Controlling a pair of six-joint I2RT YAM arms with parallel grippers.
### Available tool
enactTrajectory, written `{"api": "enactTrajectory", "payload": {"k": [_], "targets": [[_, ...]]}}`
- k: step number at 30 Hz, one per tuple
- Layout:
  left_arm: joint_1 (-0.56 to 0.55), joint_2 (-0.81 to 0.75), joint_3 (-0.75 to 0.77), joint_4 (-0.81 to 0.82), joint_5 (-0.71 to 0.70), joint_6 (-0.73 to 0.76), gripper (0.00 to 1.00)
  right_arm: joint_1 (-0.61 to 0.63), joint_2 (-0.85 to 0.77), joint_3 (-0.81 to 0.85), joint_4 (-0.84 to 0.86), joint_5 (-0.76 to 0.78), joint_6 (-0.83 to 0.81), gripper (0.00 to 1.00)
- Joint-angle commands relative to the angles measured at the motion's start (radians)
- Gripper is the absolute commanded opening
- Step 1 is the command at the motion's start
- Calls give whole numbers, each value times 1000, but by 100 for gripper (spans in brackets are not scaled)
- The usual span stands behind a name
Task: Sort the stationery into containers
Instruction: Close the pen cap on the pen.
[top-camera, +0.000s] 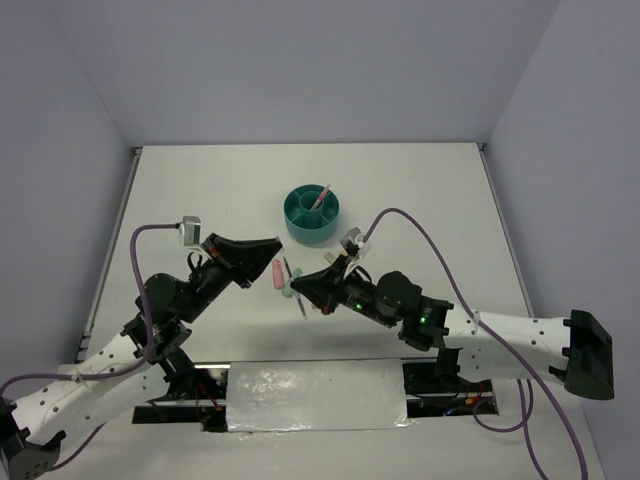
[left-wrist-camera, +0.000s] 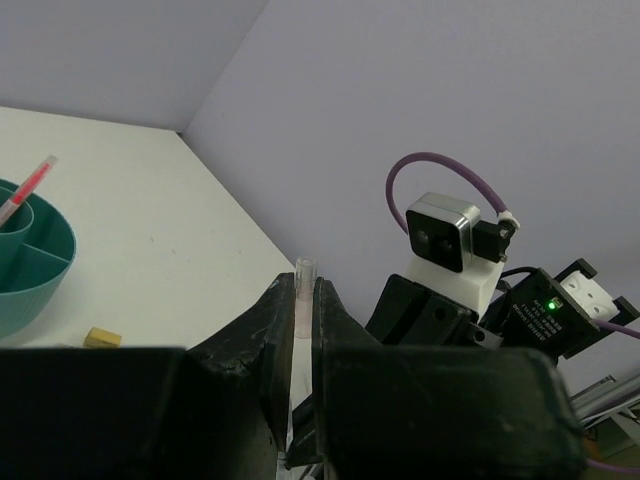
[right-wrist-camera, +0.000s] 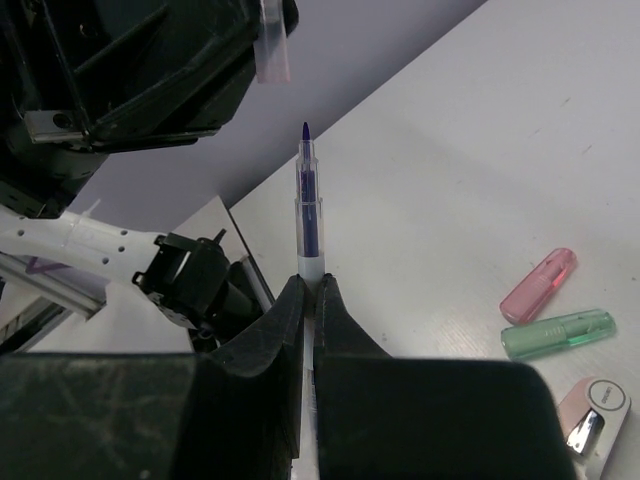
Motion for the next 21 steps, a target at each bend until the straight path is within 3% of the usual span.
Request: {"api": "enactTrajectory", "payload": {"k": [1, 21], "targets": [[1, 5, -11, 80, 21, -26, 0, 7, -29, 51, 4, 33, -33, 0], [1, 30, -37, 114, 41, -37, 0, 9, -63, 46, -27, 68, -48, 0]]}}
